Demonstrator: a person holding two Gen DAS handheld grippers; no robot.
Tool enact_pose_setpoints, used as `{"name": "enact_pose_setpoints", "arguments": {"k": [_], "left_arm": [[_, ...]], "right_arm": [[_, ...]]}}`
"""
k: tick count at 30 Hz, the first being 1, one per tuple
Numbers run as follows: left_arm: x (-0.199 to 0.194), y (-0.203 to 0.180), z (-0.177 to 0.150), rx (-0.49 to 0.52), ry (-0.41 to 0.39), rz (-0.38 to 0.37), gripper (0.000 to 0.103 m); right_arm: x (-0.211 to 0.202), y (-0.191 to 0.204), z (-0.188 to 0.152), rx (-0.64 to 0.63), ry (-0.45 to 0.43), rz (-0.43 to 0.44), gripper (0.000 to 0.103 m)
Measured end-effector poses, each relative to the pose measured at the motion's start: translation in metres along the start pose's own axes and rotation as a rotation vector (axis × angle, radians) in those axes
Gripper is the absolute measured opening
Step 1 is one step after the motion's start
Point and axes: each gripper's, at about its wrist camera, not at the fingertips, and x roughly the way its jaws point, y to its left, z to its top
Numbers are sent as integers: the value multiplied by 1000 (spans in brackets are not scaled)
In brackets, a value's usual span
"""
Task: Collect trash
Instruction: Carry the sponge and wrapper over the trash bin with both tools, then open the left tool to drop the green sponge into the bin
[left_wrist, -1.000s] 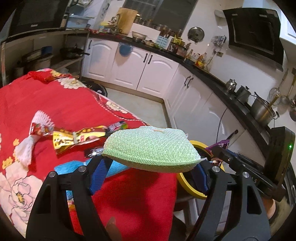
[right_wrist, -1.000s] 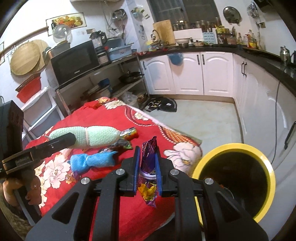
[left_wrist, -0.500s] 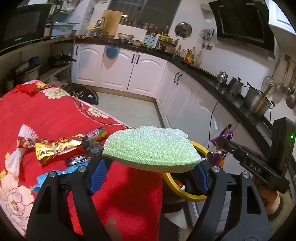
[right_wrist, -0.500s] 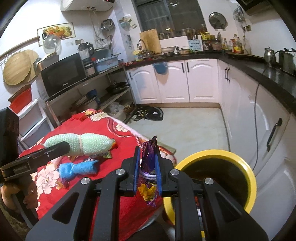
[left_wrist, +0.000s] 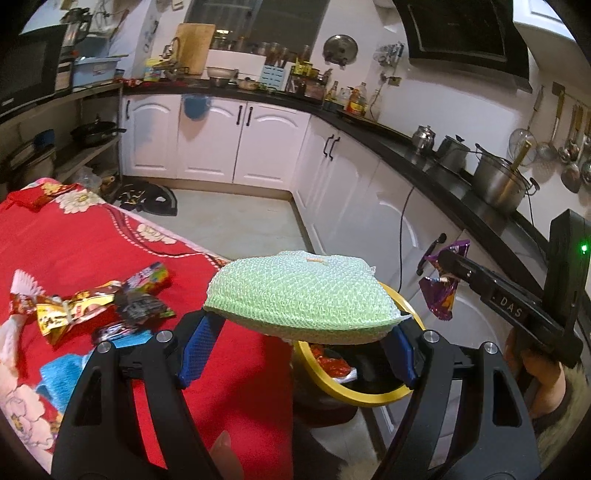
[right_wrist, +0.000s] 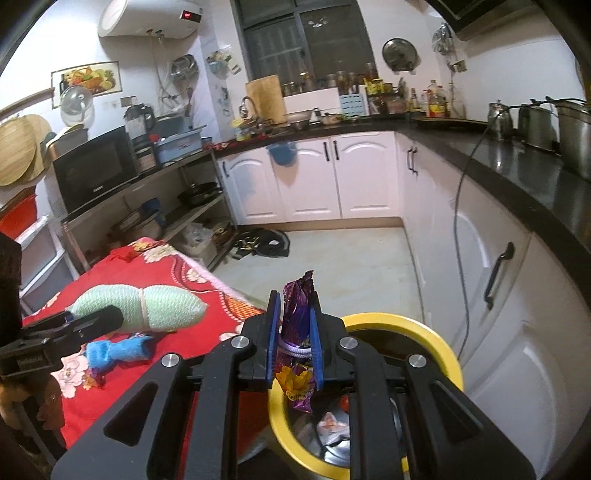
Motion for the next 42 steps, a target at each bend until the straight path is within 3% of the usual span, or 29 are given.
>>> {"name": "enact_pose_setpoints", "arguments": {"k": [16,34,42], "left_arm": [[41,-34,-11,52,62,-34,69],[110,-56,-32,94,188,-58,69],[133,-61,-40,104,230,-60,72]], "right_arm": [[8,-41,-5,48,15,-70,15],[47,-85,-30,126,118,-97,15],[59,-101,-36,186,153,-96,21]]}}
